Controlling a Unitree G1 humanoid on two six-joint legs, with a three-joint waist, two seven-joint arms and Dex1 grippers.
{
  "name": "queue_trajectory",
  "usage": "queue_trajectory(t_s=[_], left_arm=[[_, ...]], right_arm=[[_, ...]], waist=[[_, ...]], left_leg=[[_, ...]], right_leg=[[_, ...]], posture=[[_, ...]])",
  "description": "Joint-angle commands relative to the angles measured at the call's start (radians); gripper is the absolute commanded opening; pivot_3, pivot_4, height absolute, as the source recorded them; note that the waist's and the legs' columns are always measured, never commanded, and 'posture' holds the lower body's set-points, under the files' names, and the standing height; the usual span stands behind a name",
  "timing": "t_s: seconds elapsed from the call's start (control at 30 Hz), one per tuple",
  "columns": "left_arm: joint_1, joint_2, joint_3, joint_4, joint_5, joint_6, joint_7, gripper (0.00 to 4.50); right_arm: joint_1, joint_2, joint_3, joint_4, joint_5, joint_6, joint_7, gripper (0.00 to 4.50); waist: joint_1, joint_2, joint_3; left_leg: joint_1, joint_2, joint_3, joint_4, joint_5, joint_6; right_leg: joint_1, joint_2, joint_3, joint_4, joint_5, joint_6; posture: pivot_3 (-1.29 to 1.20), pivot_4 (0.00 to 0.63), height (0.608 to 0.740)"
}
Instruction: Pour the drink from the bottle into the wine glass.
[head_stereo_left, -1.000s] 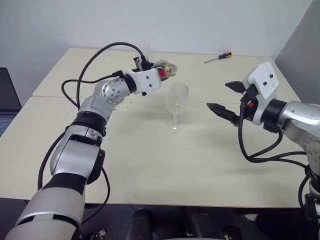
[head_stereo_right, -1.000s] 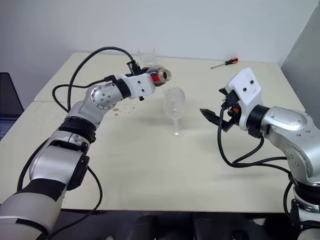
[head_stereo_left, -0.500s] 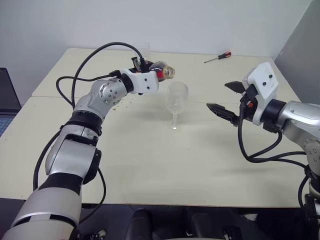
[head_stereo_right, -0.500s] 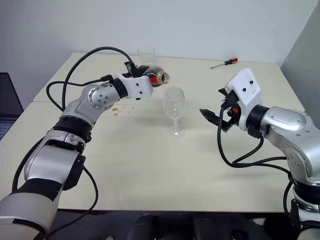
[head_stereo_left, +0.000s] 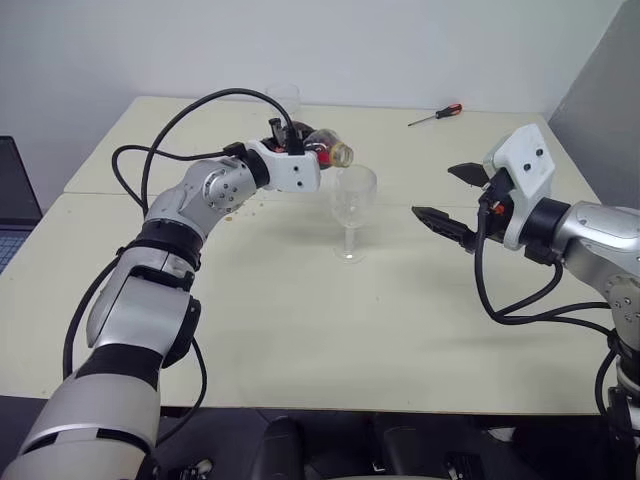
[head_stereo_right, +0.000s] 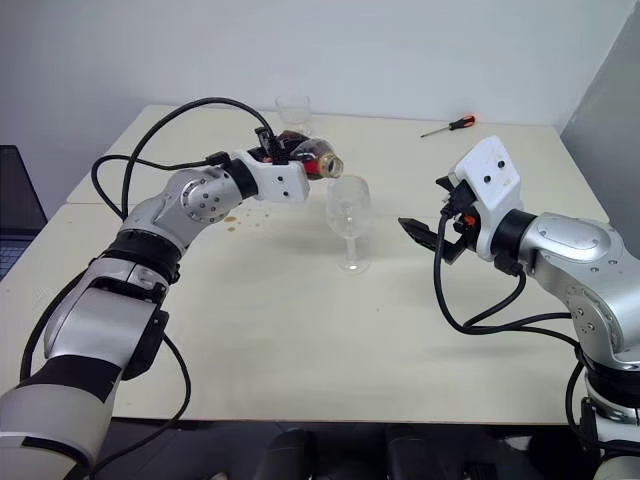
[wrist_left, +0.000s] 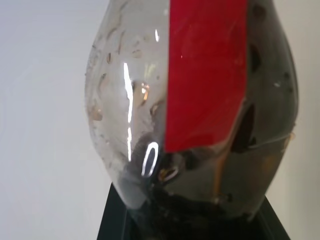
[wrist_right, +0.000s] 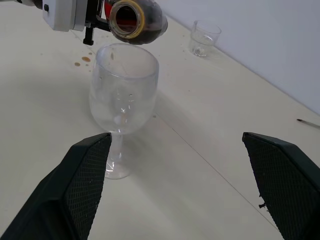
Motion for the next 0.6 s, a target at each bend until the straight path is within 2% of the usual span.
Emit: queue_trajectory(t_s=[0.03,0.6], left_arm=[[-0.059,0.003,0.009,-0.012,-0.010,-0.011,0.030,0.79],[-0.095,0.014,-0.024,0.017,0.017,-0.033,0.036,0.79]], right_arm=[[-0.010,0.001,-0.023,-0.026,0.007,-0.015,-0.002,4.50],[-0.007,0.013,-0.023,-0.034,0.006,-0.007,-0.016,4.50]], waist=[[0.000,0.000,0.000],[0.000,0.000,0.000]], left_leg=[[0.000,0.000,0.000,0.000,0.000,0.000],[0.001,0.000,0.000,0.001,0.000,0.000]], right_leg=[[0.000,0.000,0.000,0.000,0.000,0.000],[-0.001,0.000,0.000,0.004,0.000,0.000]], posture=[[0.00,0.150,0.740],[0.00,0.150,0.740]])
